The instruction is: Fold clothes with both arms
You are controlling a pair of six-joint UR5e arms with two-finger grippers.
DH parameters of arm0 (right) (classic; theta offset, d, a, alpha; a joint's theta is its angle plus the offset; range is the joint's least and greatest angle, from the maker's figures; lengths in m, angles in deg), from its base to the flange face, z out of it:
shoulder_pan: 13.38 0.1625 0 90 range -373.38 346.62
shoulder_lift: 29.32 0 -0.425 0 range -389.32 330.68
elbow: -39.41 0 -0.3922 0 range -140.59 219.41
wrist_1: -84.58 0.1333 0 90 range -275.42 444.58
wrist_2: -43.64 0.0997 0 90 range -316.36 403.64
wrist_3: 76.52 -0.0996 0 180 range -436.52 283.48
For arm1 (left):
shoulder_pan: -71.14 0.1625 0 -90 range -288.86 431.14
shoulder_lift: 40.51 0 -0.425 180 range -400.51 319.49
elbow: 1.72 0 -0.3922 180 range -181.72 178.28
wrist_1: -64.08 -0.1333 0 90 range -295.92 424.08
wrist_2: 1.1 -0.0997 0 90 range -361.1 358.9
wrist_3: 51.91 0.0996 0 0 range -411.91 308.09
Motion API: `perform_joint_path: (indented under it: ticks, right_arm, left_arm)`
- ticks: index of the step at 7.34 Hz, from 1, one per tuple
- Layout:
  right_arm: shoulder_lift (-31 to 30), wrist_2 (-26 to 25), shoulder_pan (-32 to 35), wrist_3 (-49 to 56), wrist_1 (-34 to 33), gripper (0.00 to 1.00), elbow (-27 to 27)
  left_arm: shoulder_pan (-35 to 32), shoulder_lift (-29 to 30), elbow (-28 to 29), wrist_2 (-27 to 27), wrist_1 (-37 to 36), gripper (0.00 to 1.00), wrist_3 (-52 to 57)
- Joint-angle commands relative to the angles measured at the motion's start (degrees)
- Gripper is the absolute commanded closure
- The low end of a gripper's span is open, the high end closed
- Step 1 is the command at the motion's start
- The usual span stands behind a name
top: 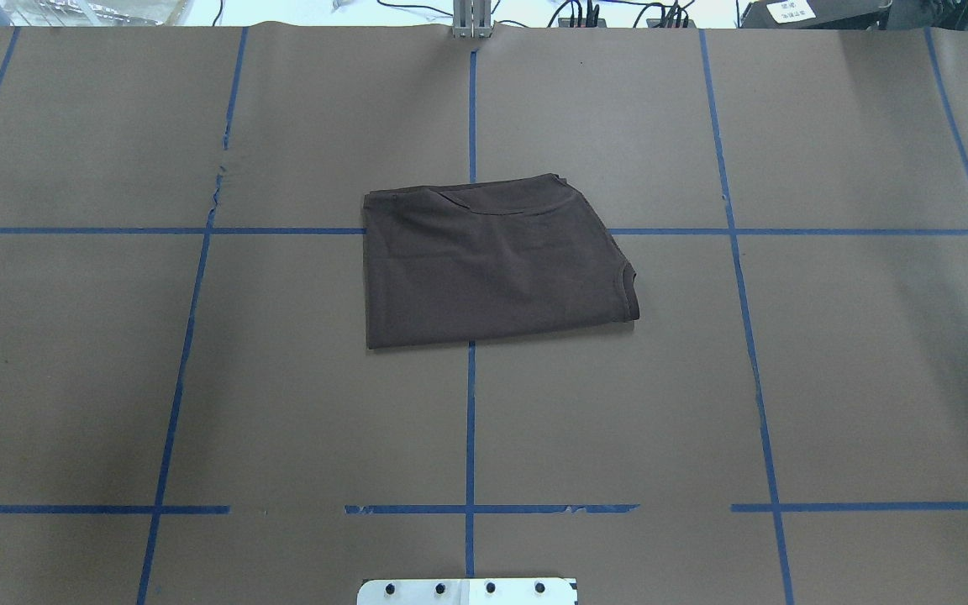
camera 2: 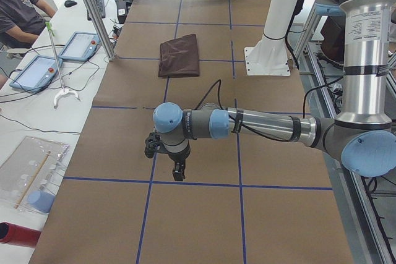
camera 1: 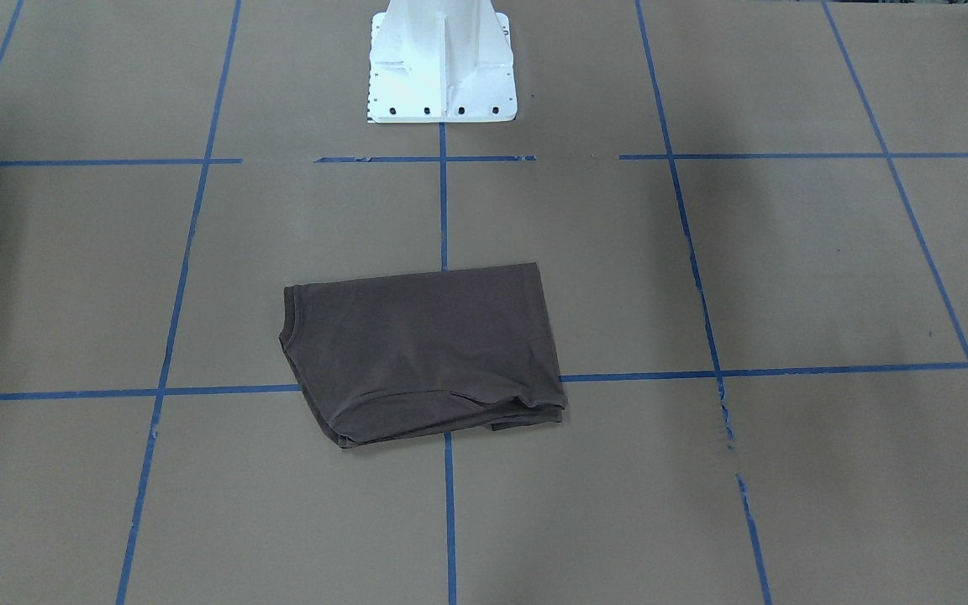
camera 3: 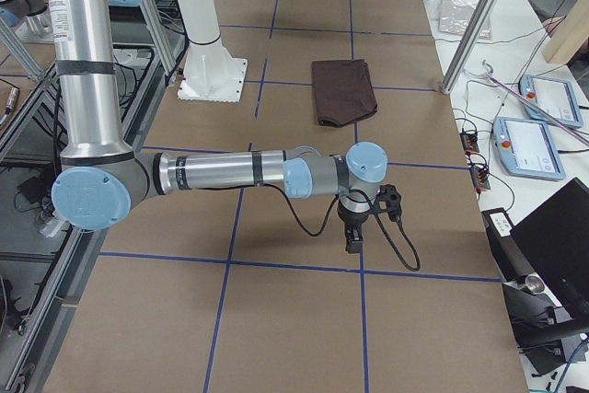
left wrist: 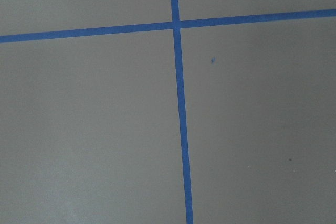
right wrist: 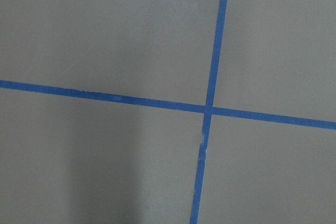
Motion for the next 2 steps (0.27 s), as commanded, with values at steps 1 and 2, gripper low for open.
perform_joint_path:
  ticks: [1,2]
  right_arm:
    - [0.1,-0.1,0.0,-0.1,0.0,0.0,-0.2]
    - [0.1,-0.1,0.0,-0.1,0.0,0.0,-0.2]
  left_arm:
    - [0.0,0.0,0.0,0.0,0.0,0.0,0.0]
    - [0.0,0.0,-0.1,0.0,0.0,0.0,0.0]
